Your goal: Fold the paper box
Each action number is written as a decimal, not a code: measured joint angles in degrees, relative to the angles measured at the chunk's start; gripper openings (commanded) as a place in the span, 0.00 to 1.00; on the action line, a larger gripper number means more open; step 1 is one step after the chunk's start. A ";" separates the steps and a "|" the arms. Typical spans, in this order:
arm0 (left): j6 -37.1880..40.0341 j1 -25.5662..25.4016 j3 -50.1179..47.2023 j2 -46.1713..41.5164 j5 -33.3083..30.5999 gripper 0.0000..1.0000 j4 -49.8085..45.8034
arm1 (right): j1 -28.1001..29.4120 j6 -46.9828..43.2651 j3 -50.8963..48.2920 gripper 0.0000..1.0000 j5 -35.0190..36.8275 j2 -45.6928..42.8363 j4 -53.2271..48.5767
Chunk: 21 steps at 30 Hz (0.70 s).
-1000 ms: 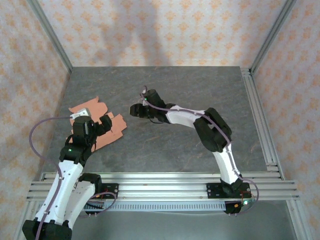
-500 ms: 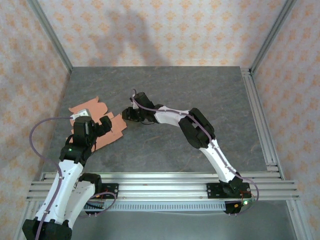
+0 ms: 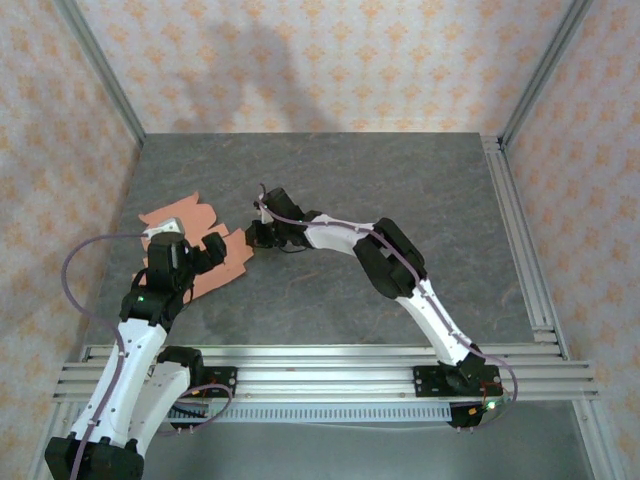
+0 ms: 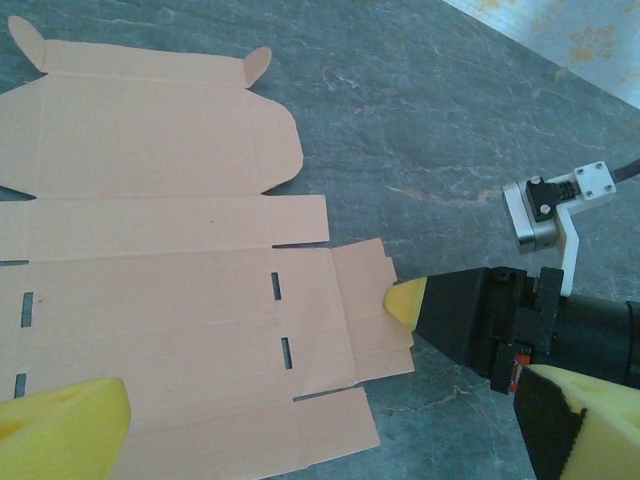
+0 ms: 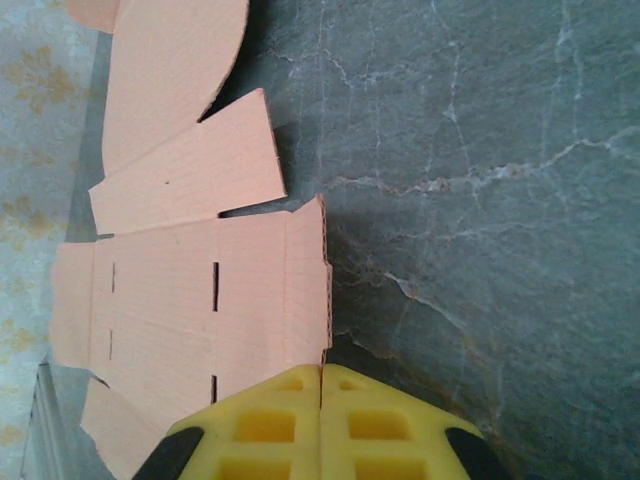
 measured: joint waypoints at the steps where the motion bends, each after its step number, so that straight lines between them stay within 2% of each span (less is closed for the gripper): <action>1: 0.00 0.00 -0.02 0.00 0.20 1.00 0.00 | -0.15 -0.92 -1.01 0.00 0.39 -1.09 -0.52; 8: -0.02 0.00 -0.24 0.92 1.88 1.00 0.04 | -4.96 -9.84 -12.22 0.00 1.40 -11.96 -4.48; 14: -0.42 -0.20 -1.09 4.48 2.12 1.00 0.92 | -11.28 -27.08 -13.77 0.00 2.91 -16.48 -19.12; 19: -1.27 -2.84 -1.09 10.03 2.62 1.00 2.60 | -14.78 -42.34 -13.42 0.00 4.68 -17.49 -30.23; 20: -1.36 -3.65 -1.07 11.37 2.80 1.00 3.19 | -15.21 -44.85 -12.98 0.01 5.66 -17.49 -31.98; 21: -1.51 -4.31 -1.01 12.44 2.99 1.00 3.67 | -15.50 -46.45 -12.39 0.17 6.56 -17.46 -33.38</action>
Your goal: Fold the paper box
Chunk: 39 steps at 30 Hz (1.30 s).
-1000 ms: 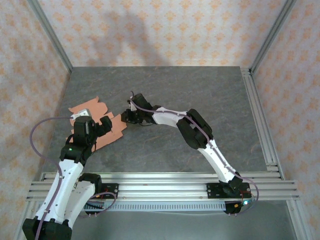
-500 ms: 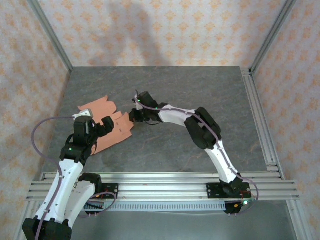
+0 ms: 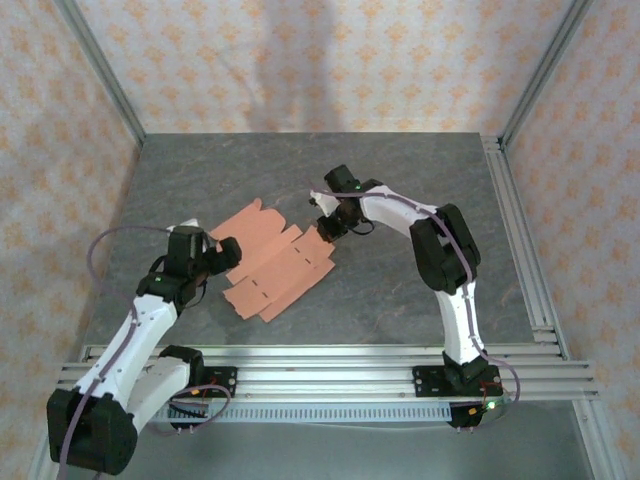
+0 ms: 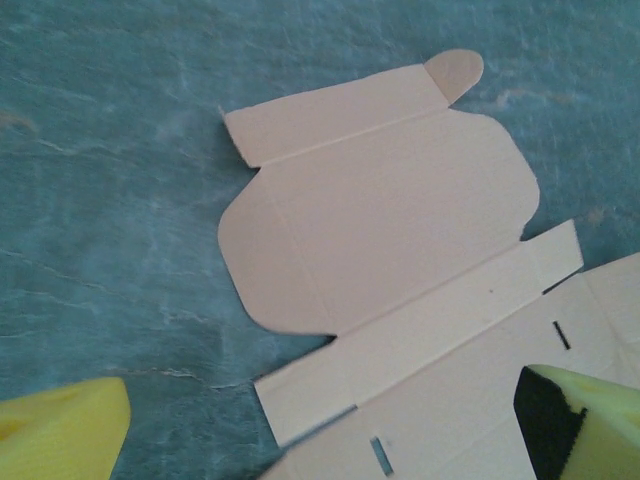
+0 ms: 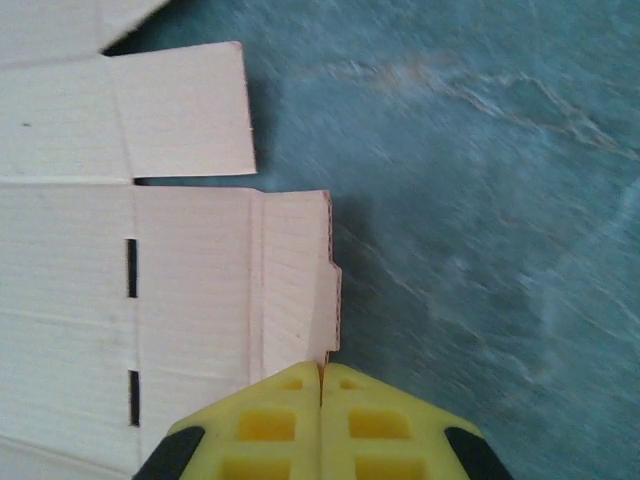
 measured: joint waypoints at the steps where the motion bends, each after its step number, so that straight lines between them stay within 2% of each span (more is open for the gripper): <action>1: -0.04 -0.72 0.22 1.25 0.11 1.00 0.31 | -0.35 -1.27 1.09 0.37 1.20 0.04 -1.75; 3: -0.07 -2.19 1.03 4.04 0.20 1.00 1.09 | -0.98 -2.73 3.56 0.60 3.80 0.04 -3.78; 4: -0.15 -2.82 1.60 5.68 0.37 1.00 1.75 | -1.33 -3.02 4.52 0.68 4.96 -0.04 -3.91; 6: -0.44 -3.52 2.82 9.40 1.31 1.00 3.54 | -2.08 -2.54 4.44 0.73 6.86 -1.20 -2.93; 8: -1.11 -3.58 4.79 14.14 2.67 0.99 5.27 | -2.71 -0.76 1.36 0.73 8.66 -4.31 -0.83; 11: -1.79 -3.61 9.88 23.15 4.74 0.95 7.15 | -2.99 4.87 -9.40 0.74 10.36 -13.66 5.05; 17: -2.45 -5.44 20.46 39.06 7.76 0.84 10.47 | -1.42 21.03 -31.61 0.74 7.69 -31.78 20.35; 20: -2.86 -5.57 23.80 45.55 9.05 0.82 11.30 | 2.84 28.52 -38.73 0.74 6.84 -33.79 28.04; 23: -3.65 -5.57 25.77 50.75 9.49 0.83 11.63 | 8.02 34.97 -42.25 0.74 5.20 -31.15 34.23; 26: -4.90 -5.51 25.64 50.90 9.68 0.85 13.40 | 10.47 39.91 -42.82 0.74 3.76 -26.80 39.52; 29: -6.43 -5.51 22.69 49.79 9.73 0.87 16.70 | 9.99 43.15 -43.06 0.73 3.74 -23.52 43.17; 34: -9.31 -5.51 14.51 43.50 9.64 0.87 20.52 | 6.12 44.39 -41.53 0.73 3.41 -19.74 45.55; 39: -11.69 -6.64 9.18 38.21 10.10 0.87 20.63 | 1.46 42.91 -35.06 0.73 2.34 -14.16 45.57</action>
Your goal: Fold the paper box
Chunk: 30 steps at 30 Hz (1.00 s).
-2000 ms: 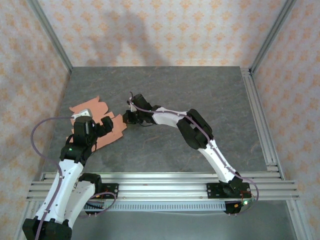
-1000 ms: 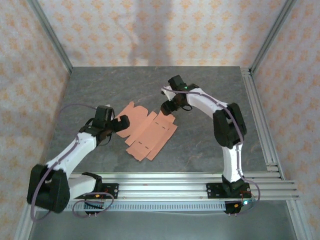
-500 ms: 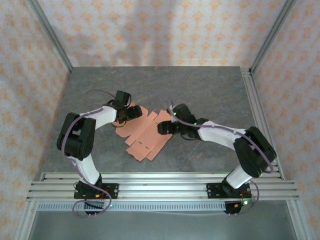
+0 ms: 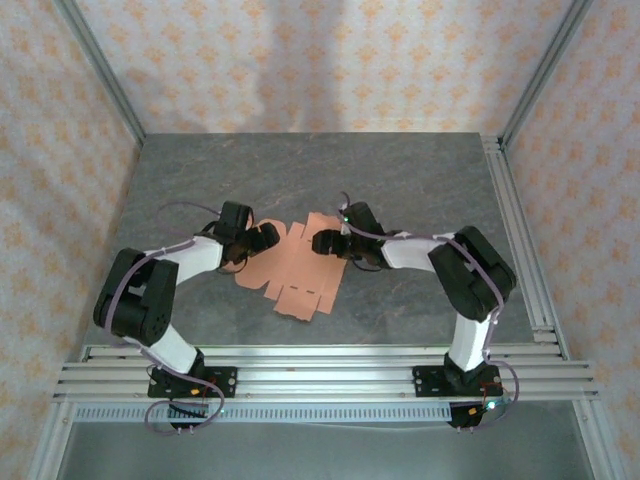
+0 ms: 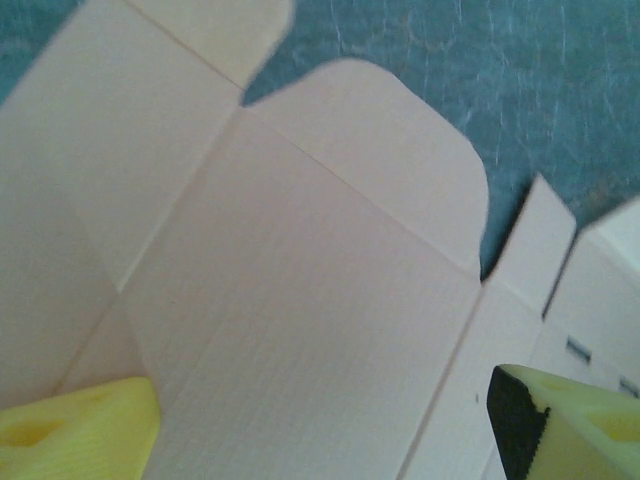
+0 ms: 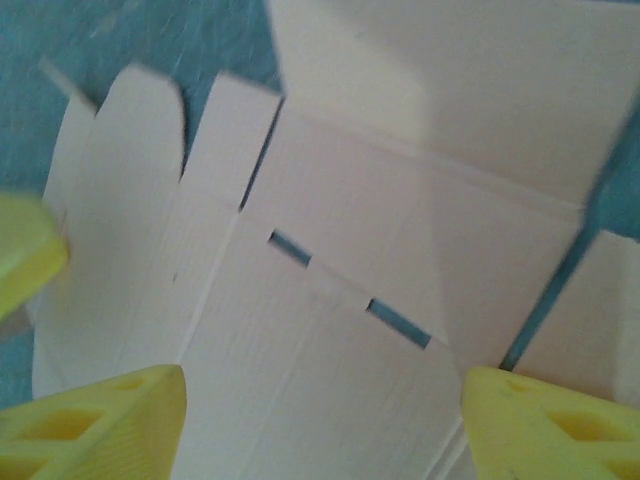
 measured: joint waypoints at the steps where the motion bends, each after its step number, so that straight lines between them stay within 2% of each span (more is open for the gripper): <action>1: -0.46 -0.39 -0.63 -0.66 0.02 0.87 0.02 | -0.59 -0.57 1.60 0.73 -0.02 1.11 -0.31; 6: -2.93 -3.69 -4.74 -5.55 0.61 0.87 -0.11 | -2.58 -4.22 8.26 0.78 -0.74 5.11 -3.10; 12: -1.16 -4.66 -2.45 -7.52 0.76 0.87 -3.93 | -2.84 -6.08 6.32 0.80 -0.11 1.27 -4.33; 15: 2.43 -4.72 4.87 -3.78 3.19 0.77 -8.00 | -3.10 -4.94 1.95 0.79 1.81 -5.40 -4.24; 20: 8.09 -5.31 13.22 2.75 6.25 0.42 -10.71 | -4.44 -1.22 -5.95 0.79 4.50 -15.61 -2.47; 21: 8.98 -5.53 13.62 3.48 6.54 0.39 -11.39 | -4.66 -0.35 -7.61 0.79 4.76 -17.07 -2.27; 30: 10.69 -5.55 13.99 11.10 6.60 0.36 -13.55 | -4.94 7.13 -17.59 0.77 2.05 -20.09 1.60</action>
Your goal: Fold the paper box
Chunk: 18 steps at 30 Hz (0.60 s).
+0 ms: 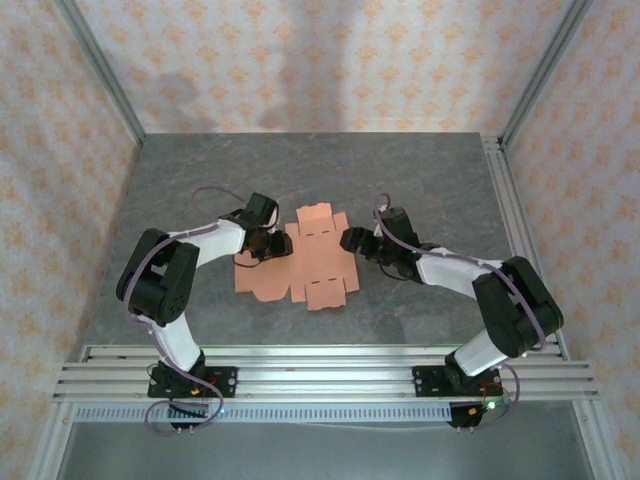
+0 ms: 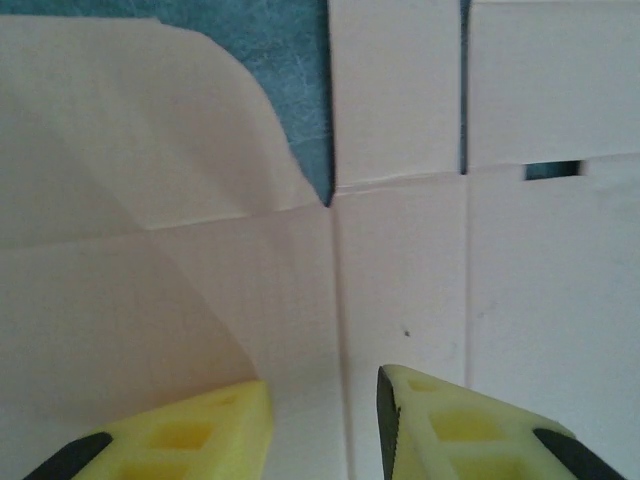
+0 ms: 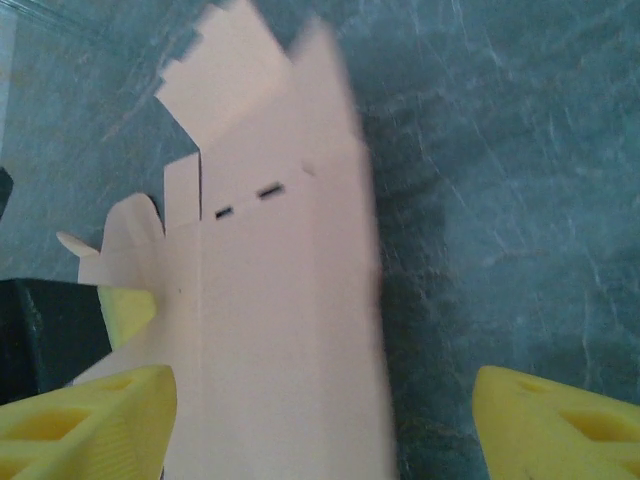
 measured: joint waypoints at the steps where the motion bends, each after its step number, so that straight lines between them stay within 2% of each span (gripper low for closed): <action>1: -0.02 0.00 0.00 0.00 0.02 0.35 0.26 | 0.00 0.42 -0.39 0.77 -0.42 0.04 0.46; 4: -0.50 0.00 -0.72 0.02 0.00 0.35 1.90 | 0.00 1.49 -0.66 0.76 -1.55 0.66 1.99; 10: -1.31 0.00 -1.66 0.02 0.02 0.36 4.39 | 0.00 3.04 -0.63 0.66 -3.04 3.43 5.44; 16: -2.43 0.00 -2.40 -0.02 0.00 0.37 6.14 | -0.02 3.15 -0.70 0.64 -3.39 6.40 6.78; 18: -2.97 0.00 -2.78 -0.17 0.00 0.37 6.82 | -0.02 3.52 -0.83 0.59 -3.61 6.93 7.74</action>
